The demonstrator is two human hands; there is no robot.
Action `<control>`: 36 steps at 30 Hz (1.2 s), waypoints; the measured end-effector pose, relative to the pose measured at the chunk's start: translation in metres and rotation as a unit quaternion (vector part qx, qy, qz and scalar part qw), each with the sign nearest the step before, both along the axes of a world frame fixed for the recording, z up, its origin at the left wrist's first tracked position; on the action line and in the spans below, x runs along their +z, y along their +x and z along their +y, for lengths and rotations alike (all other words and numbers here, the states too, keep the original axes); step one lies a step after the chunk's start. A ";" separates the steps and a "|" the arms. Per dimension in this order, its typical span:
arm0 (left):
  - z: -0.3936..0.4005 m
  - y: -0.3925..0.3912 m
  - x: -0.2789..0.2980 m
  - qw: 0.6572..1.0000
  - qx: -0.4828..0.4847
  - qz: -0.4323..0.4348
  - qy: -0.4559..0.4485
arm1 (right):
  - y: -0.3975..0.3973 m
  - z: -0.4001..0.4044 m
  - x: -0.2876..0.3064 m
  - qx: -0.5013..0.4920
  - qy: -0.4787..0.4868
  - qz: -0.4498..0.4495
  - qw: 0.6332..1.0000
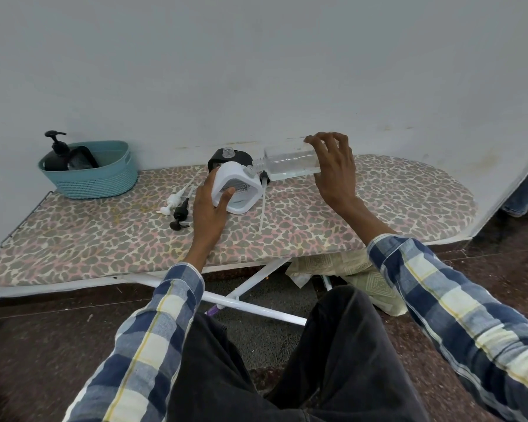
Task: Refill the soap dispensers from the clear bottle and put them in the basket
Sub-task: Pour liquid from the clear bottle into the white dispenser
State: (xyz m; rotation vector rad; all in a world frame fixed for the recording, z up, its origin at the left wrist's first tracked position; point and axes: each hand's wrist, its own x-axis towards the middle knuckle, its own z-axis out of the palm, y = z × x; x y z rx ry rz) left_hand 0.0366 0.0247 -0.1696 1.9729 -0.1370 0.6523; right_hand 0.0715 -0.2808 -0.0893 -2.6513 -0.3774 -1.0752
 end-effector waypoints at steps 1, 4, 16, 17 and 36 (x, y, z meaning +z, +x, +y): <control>0.000 0.001 -0.001 1.000 0.001 0.000 -0.001 | 0.000 0.000 0.000 0.001 0.000 -0.001 1.000; 0.000 0.001 0.000 1.000 -0.003 -0.001 -0.004 | -0.001 -0.001 -0.001 0.002 0.000 -0.009 1.000; 0.000 -0.004 0.003 1.000 -0.004 0.005 -0.007 | 0.000 -0.002 0.001 0.003 -0.001 -0.011 1.000; -0.001 -0.004 0.004 1.000 -0.003 0.005 -0.005 | 0.000 -0.002 0.001 0.004 -0.001 -0.011 1.000; -0.003 -0.008 0.006 1.000 -0.012 -0.002 -0.008 | 0.001 -0.002 0.000 0.004 -0.001 -0.006 1.000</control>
